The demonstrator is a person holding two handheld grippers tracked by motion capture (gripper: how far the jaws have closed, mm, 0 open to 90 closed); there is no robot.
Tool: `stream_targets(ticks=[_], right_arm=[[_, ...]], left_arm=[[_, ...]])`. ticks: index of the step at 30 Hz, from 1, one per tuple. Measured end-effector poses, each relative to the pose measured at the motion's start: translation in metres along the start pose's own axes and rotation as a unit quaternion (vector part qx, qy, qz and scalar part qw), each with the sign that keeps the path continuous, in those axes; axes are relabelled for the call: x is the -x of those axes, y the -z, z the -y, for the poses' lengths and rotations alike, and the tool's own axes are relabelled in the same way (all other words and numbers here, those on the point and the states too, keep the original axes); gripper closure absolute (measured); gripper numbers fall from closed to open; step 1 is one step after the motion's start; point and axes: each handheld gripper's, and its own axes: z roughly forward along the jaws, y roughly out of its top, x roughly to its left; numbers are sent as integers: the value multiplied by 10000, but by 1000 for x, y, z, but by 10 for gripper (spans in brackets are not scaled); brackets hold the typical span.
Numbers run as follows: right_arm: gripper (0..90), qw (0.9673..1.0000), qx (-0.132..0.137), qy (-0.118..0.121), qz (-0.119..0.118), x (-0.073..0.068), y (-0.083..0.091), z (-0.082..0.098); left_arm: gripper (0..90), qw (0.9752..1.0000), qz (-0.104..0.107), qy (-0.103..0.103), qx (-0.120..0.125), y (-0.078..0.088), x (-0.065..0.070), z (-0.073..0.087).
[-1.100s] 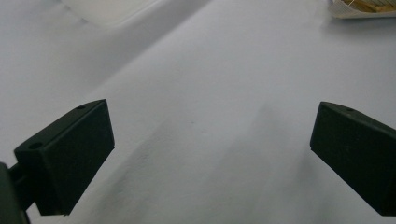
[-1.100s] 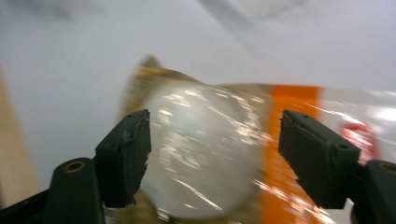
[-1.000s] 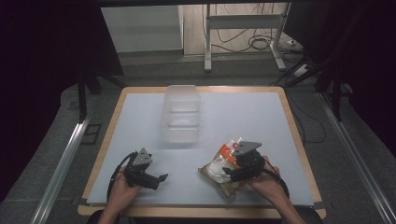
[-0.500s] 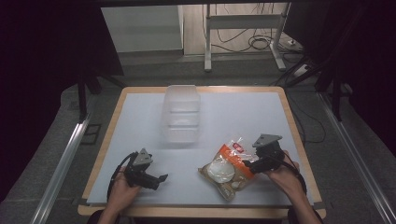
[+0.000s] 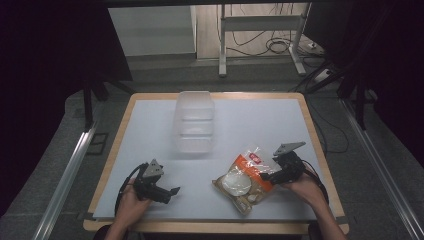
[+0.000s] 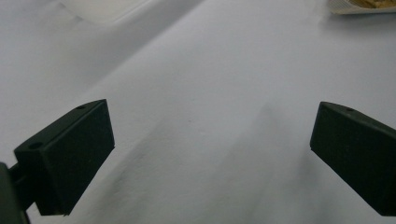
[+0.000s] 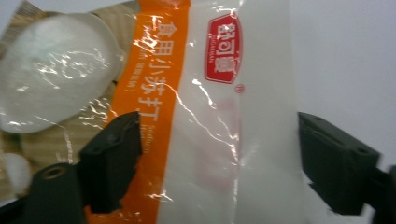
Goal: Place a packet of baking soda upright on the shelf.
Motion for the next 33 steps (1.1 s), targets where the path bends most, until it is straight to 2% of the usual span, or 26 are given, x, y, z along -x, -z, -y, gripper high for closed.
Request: stream_targets(ticks=[2,4,8,11,15,17,21,23,24,26,30,32,33], right_arm=[[256,10000,1,-36,14,1,2,-1],[296,9999,113,-101,-51,2,5,-1],[369,9983,275,-282,-435,5,10,0],[406,9980,282,-192,-540,2,11,-3],[408,9997,102,-44,-201,0,7,-4],[413,9997,64,-101,-236,3,5,-3],[414,9997,-24,-229,-86,11,3,0],[381,9995,-44,-313,-46,17,2,3],[372,9993,-21,-360,-92,20,2,5],[345,9982,-9,-484,-361,23,2,7],[344,9958,-13,-495,-776,23,-2,7],[359,9957,3,-468,-794,21,-1,6],[413,9942,131,-436,-971,18,2,3]], left_arm=[[0,10000,1,-1,-1,0,0,0],[0,10000,7,-1,-6,0,0,0],[0,10000,15,-12,-30,-1,0,0],[0,10000,13,-10,-31,-1,0,0],[0,10000,13,-15,-27,-1,1,0],[0,10000,10,-18,-34,-1,1,0],[0,10000,8,-19,-31,-1,1,0],[0,10000,8,-14,-28,-1,1,0],[0,10000,11,-13,-29,-1,1,0],[0,10000,10,-19,-35,-1,1,0],[0,10000,7,-27,-36,-1,1,0],[0,10000,9,-24,-33,-1,1,0],[0,10000,10,-24,-41,-1,1,0]])
